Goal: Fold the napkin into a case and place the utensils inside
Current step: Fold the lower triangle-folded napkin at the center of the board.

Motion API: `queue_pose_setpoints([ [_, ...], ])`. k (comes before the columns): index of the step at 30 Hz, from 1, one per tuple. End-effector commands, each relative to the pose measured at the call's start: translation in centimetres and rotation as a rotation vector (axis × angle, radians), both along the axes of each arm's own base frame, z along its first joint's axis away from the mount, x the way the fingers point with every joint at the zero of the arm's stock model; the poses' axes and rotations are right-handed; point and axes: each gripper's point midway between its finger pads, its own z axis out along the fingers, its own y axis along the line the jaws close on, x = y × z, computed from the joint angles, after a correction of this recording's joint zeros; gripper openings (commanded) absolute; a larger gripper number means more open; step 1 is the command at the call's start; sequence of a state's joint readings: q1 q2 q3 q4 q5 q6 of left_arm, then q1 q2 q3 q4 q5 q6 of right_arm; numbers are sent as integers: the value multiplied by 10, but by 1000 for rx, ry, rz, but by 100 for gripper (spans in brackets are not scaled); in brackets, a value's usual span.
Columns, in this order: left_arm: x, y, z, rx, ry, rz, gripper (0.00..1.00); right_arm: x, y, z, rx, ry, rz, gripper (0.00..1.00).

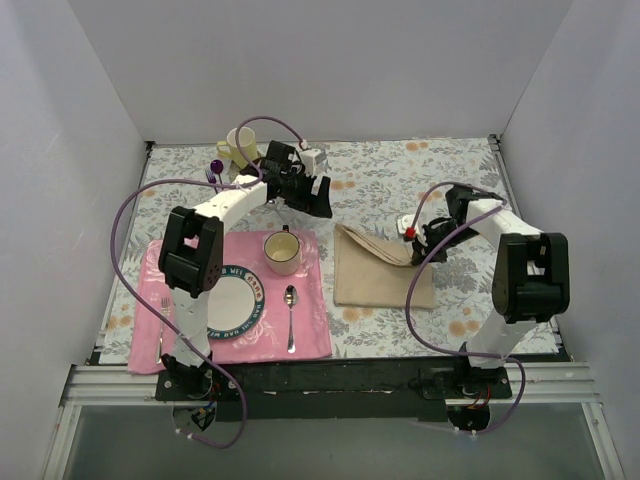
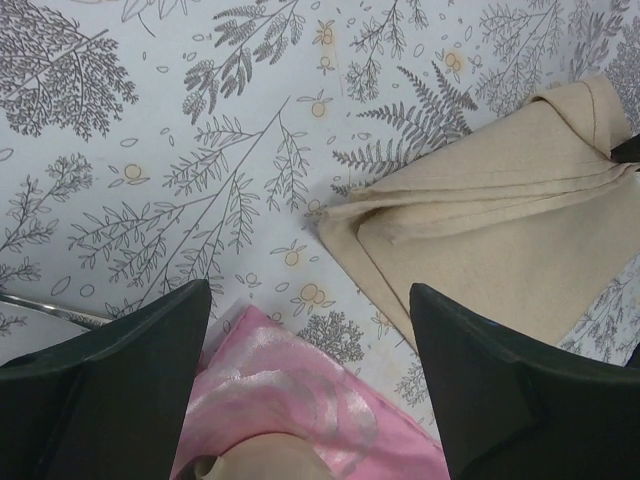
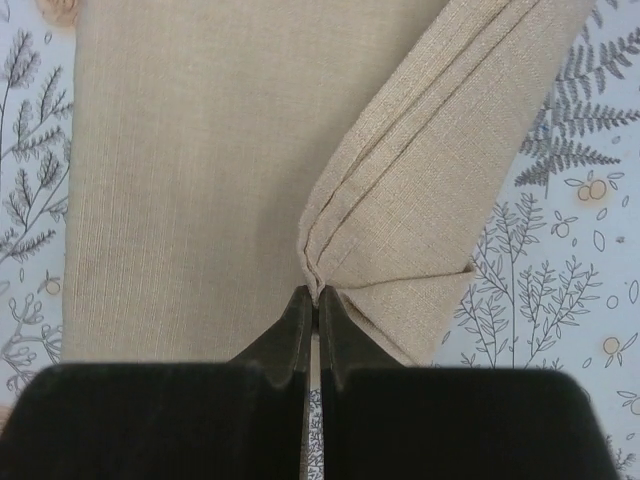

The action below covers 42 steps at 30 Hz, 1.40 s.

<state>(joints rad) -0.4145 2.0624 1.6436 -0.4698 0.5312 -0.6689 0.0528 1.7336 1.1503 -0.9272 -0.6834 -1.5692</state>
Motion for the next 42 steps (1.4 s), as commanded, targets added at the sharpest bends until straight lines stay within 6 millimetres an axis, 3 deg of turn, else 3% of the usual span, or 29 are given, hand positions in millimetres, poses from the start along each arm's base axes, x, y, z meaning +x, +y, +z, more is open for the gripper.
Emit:
queue_pose_setpoints([
  [1,-11,7,44,-26,-98,-33,78,-2,-5,3,-36,-227,177,1],
  [8,-28,5,50,-30,-168,-139,59,-15,-4,5,-19,-387,316,1],
  [13,-43,-15,50,8,-257,-247,56,-19,-1,14,30,-469,371,1],
  [18,-48,-32,43,37,-360,-353,64,-20,-2,17,45,-452,386,1],
  [24,-60,-61,32,58,-515,-555,67,-19,-9,17,44,-448,373,1],
  [33,-65,-64,-6,110,-599,-747,69,-19,-8,17,48,-453,384,1],
  [42,-61,-71,-17,107,-641,-813,67,-18,-10,16,51,-442,378,1],
])
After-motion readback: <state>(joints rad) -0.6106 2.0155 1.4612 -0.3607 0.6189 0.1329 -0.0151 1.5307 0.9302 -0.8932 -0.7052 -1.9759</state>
